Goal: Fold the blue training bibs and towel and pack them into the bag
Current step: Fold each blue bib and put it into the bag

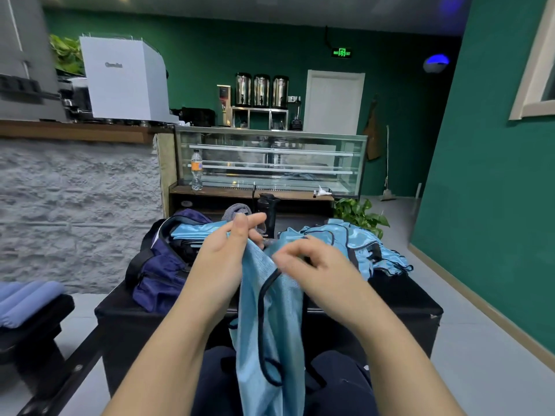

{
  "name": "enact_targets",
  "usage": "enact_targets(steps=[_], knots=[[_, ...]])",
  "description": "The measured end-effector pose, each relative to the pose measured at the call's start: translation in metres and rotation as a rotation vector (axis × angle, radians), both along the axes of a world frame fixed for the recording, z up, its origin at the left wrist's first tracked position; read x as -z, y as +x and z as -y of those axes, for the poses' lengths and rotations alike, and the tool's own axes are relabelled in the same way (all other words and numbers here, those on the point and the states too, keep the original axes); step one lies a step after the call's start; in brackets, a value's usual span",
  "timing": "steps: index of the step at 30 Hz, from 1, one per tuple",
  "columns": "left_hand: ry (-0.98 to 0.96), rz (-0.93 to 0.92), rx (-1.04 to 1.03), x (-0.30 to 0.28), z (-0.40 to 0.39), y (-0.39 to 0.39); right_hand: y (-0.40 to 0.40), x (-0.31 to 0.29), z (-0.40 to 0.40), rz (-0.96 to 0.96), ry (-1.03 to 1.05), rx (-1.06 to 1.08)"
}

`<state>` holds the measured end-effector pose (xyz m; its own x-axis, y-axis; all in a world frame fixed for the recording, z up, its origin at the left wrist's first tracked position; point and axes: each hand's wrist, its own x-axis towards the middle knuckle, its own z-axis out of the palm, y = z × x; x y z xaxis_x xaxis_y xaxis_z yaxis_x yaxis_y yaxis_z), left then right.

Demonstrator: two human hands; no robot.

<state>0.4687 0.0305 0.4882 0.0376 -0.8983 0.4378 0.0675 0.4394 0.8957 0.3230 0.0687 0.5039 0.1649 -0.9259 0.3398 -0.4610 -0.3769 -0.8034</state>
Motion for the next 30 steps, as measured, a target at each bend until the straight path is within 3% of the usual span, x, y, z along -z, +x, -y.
enact_targets(steps=[4,10,13,19,25,28,30], knots=[[-0.058,0.108,-0.058,0.000,0.000,0.000,0.011,0.008,0.008,-0.204,-0.088,0.018],[-0.099,0.264,0.012,-0.002,0.001,0.013,-0.007,0.006,0.017,-0.066,-0.118,0.117],[-0.075,0.229,0.035,-0.003,0.002,0.013,-0.011,0.007,0.020,-0.035,-0.110,0.145],[0.032,0.056,0.323,0.000,0.001,0.023,-0.015,0.009,0.021,0.073,-0.107,0.199],[-0.030,0.172,0.371,0.003,-0.004,0.024,-0.018,0.011,0.022,0.157,-0.125,0.288],[0.035,0.151,0.481,-0.004,-0.014,0.018,-0.022,0.008,0.021,0.193,-0.105,0.303],[0.022,0.204,0.439,-0.005,-0.017,0.010,-0.023,0.004,0.018,0.194,-0.109,0.266]])
